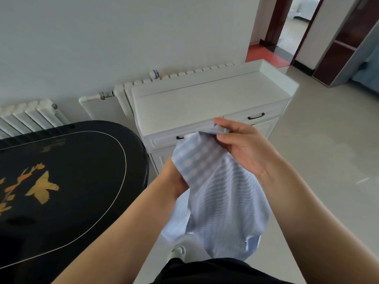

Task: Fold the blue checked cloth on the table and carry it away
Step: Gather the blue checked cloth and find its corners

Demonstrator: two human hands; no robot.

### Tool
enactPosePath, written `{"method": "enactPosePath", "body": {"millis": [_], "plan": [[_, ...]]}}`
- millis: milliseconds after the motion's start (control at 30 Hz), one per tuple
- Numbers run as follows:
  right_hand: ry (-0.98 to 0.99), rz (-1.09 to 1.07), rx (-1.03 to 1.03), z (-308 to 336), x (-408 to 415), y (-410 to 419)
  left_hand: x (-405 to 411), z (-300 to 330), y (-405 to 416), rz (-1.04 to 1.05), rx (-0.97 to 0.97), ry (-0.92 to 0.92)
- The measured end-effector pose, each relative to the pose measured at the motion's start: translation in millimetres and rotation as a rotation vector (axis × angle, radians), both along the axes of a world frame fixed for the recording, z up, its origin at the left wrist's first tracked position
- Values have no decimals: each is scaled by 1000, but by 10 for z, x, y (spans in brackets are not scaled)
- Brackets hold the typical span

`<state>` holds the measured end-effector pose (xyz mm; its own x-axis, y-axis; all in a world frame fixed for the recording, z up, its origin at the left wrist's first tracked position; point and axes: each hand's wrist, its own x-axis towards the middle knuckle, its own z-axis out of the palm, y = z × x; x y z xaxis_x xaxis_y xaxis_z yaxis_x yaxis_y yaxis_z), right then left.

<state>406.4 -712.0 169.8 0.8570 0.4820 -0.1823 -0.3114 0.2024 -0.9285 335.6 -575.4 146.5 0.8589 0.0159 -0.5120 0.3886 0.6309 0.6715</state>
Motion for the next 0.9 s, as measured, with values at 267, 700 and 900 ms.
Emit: {"method": "enactPosePath", "body": {"millis": [267, 700, 900], "plan": [[-437, 93, -538, -100, -196, 142, -127, 19, 157, -21, 93, -135], [-929, -279, -1015, -125, -328, 96, -253, 57, 604, 263, 416, -56], [-950, 173, -600, 163, -653, 181, -396, 185, 593, 176, 499, -144]]}}
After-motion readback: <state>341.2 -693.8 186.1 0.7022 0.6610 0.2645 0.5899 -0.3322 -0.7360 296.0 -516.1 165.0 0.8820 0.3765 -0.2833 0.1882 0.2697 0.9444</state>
